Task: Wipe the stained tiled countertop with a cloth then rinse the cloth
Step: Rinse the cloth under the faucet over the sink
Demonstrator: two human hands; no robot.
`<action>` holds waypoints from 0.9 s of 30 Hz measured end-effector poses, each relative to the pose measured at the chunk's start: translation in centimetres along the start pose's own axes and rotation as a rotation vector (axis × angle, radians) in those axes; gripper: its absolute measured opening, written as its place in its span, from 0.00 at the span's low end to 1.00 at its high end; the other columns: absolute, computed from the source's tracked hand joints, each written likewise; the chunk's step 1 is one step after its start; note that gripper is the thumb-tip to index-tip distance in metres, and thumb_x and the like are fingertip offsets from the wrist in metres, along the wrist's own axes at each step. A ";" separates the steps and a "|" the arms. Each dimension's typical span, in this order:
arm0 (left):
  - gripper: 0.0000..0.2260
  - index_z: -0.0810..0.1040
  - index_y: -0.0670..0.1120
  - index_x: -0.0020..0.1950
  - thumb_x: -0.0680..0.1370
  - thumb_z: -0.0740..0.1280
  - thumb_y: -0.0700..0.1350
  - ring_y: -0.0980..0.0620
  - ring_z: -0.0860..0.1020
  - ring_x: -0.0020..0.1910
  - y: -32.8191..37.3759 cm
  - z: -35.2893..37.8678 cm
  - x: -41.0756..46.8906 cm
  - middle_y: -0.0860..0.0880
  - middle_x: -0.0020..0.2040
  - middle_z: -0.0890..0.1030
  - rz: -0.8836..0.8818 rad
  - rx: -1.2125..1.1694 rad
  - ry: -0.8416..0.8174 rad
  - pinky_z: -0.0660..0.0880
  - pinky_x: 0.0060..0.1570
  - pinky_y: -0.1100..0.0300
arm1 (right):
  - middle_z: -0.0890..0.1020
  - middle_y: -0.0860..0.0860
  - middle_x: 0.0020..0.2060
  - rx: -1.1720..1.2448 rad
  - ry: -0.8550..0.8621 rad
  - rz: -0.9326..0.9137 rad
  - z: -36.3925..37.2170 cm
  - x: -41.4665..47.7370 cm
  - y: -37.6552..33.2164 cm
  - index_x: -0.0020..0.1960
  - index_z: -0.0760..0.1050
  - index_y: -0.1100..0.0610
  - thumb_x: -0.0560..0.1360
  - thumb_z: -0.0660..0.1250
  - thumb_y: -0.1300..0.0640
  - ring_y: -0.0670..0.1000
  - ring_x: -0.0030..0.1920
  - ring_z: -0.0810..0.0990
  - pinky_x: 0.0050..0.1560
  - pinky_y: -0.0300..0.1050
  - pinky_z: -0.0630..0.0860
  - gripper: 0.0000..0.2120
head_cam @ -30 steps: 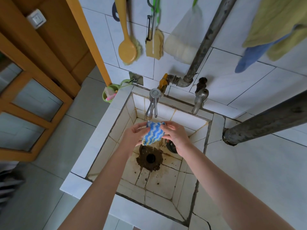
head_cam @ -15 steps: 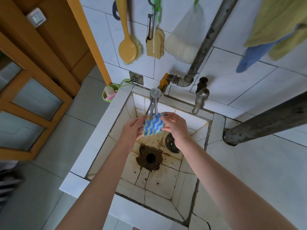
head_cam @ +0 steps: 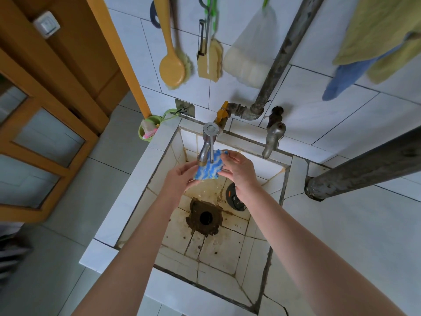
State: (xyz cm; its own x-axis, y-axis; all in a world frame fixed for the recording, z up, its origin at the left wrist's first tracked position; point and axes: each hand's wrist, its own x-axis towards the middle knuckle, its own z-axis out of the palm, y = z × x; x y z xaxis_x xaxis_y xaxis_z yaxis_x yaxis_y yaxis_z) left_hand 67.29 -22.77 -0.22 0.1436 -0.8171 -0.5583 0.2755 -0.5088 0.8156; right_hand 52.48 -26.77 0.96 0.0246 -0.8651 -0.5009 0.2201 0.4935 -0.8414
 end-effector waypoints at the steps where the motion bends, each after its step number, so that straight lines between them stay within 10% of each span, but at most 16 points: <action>1: 0.07 0.78 0.47 0.49 0.77 0.62 0.37 0.49 0.81 0.50 0.0 -0.2 0.1 0.44 0.51 0.81 -0.003 0.003 0.006 0.80 0.45 0.62 | 0.81 0.58 0.52 -0.001 -0.003 -0.002 0.1 0.1 0.0 0.52 0.76 0.62 0.75 0.67 0.60 0.55 0.53 0.81 0.39 0.36 0.80 0.07; 12: 0.09 0.77 0.45 0.49 0.80 0.58 0.40 0.54 0.83 0.38 0.4 0.8 0.0 0.47 0.40 0.83 -0.019 -0.132 0.020 0.80 0.41 0.62 | 0.80 0.59 0.55 0.014 0.063 0.035 -1.2 0.6 -0.3 0.50 0.76 0.59 0.75 0.68 0.59 0.56 0.54 0.81 0.42 0.39 0.81 0.05; 27: 0.10 0.78 0.45 0.52 0.71 0.70 0.41 0.50 0.81 0.52 0.4 -0.7 0.0 0.45 0.52 0.81 -0.008 0.031 0.000 0.78 0.51 0.60 | 0.81 0.60 0.54 -0.046 -0.018 0.049 0.3 0.7 0.6 0.55 0.76 0.63 0.75 0.68 0.60 0.57 0.53 0.81 0.42 0.41 0.81 0.10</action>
State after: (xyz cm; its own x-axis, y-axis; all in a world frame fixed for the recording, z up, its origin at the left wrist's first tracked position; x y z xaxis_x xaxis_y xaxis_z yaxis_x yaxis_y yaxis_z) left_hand 68.06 -22.76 -0.01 0.1418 -0.8127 -0.5651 0.2472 -0.5237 0.8152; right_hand 52.92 -27.12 0.11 0.0522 -0.8411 -0.5383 0.1728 0.5385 -0.8247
